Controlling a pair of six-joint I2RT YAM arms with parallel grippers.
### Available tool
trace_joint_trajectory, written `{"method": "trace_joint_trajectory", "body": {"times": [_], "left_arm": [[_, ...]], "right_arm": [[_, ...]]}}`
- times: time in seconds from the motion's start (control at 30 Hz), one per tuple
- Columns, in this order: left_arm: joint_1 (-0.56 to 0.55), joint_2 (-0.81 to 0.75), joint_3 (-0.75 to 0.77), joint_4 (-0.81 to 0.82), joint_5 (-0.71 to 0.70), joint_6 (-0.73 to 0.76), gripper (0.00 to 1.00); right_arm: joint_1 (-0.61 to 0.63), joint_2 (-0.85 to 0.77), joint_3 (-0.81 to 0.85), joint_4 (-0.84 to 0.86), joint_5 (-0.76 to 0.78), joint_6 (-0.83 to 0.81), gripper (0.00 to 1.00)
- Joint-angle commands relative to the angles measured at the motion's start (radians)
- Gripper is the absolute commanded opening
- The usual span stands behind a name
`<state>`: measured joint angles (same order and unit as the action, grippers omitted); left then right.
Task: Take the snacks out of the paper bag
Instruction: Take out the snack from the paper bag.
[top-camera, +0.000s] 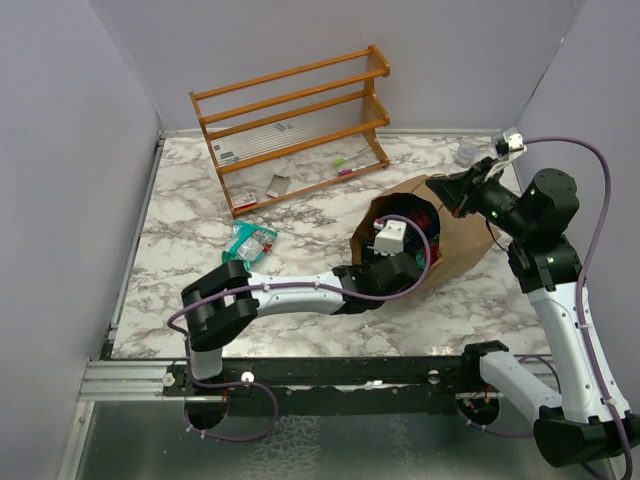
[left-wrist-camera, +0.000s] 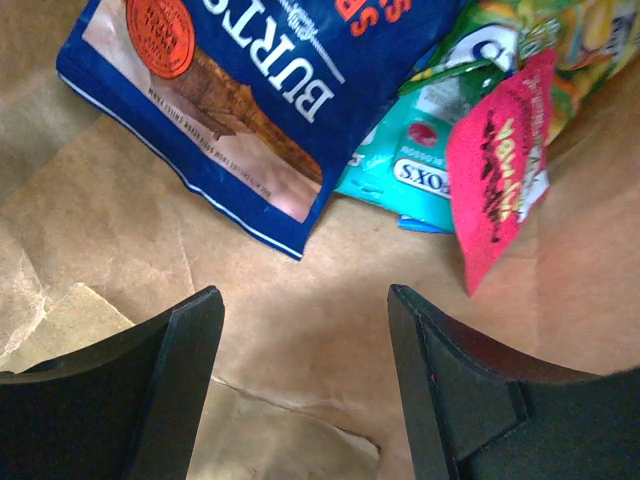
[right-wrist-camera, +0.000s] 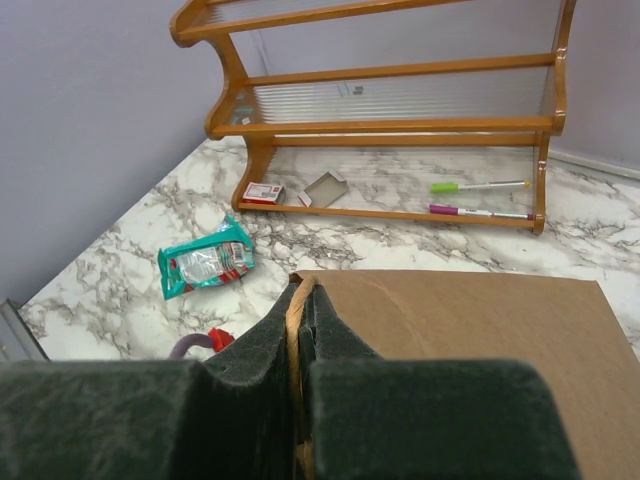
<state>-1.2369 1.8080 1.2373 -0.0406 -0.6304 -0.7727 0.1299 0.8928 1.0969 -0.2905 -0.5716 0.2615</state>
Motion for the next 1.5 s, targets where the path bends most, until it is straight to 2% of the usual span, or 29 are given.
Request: {"method": "trace_joint_trajectory", "body": {"times": [0.0,0.5,0.73,0.93,1.07,1.2,1.4,1.47], "left_arm": [[0.025,0.035,0.023,-0.022,-0.041,-0.025,0.69],[0.098,0.142,0.069,0.107,-0.096,0.034,0.67],[0.120,0.161,0.036,0.298,-0.047,0.097,0.63],[0.138,0.171,0.044,0.332,0.008,0.132,0.40],[0.139,0.150,0.001,0.393,0.046,0.151,0.35],[0.146,0.165,0.016,0.377,0.054,0.162,0.33],[0.157,0.139,0.034,0.322,0.105,0.166,0.00],[0.157,0.095,0.023,0.311,0.146,0.165,0.00]], "right_arm": [[0.002,-0.015,0.012,0.030,0.008,0.004,0.02],[0.002,-0.019,0.011,0.028,0.012,0.004,0.02],[0.002,-0.018,0.015,0.023,0.016,0.000,0.02],[0.002,-0.018,0.019,0.018,0.022,-0.003,0.02],[0.002,-0.017,0.014,0.023,0.023,-0.002,0.02],[0.001,-0.015,0.014,0.026,0.016,0.005,0.02],[0.002,-0.018,0.018,0.016,0.027,-0.002,0.02],[0.002,-0.020,0.018,0.016,0.028,-0.004,0.02]]}}
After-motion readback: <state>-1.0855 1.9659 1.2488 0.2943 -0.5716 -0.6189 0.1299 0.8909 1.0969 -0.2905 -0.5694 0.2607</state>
